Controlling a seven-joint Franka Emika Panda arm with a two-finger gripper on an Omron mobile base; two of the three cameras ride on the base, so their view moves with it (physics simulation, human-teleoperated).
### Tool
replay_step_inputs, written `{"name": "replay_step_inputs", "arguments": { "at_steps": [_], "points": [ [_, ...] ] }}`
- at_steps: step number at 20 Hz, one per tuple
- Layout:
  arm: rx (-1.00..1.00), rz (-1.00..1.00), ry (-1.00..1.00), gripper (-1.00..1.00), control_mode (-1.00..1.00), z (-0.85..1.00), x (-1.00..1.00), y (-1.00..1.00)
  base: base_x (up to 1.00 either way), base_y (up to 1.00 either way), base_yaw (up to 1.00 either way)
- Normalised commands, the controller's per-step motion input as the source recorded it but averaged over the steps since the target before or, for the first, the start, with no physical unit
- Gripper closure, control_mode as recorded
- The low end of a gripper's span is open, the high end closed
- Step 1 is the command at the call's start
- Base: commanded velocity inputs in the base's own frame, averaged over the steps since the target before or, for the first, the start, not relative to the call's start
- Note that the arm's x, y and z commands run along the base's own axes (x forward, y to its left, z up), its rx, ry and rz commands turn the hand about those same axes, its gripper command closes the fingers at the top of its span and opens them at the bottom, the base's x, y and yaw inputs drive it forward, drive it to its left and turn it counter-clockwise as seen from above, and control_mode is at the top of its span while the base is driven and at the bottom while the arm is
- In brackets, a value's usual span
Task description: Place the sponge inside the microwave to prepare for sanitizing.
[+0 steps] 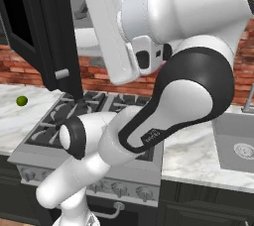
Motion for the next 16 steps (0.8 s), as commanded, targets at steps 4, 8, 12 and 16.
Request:
{"name": "replay_step_inputs", "arguments": {
  "at_steps": [4, 8, 12, 16],
  "points": [
    [0.01, 0.11, -0.09, -1.00, -1.00, -0.26, 0.10, -0.12, 0.00, 0.00, 0.00],
    [0.00, 0.00, -0.17, -1.00, -1.00, -0.28, 0.14, 0.01, 0.00, 0.00, 0.00],
    [0.00, 0.00, -0.11, -1.00, -1.00, -0.26, 0.12, 0.18, 0.00, 0.00, 0.00],
    [0.00, 0.00, -0.23, -1.00, -1.00, -0.29, 0.13, 0.05, 0.00, 0.00, 0.00]
  ]
}}
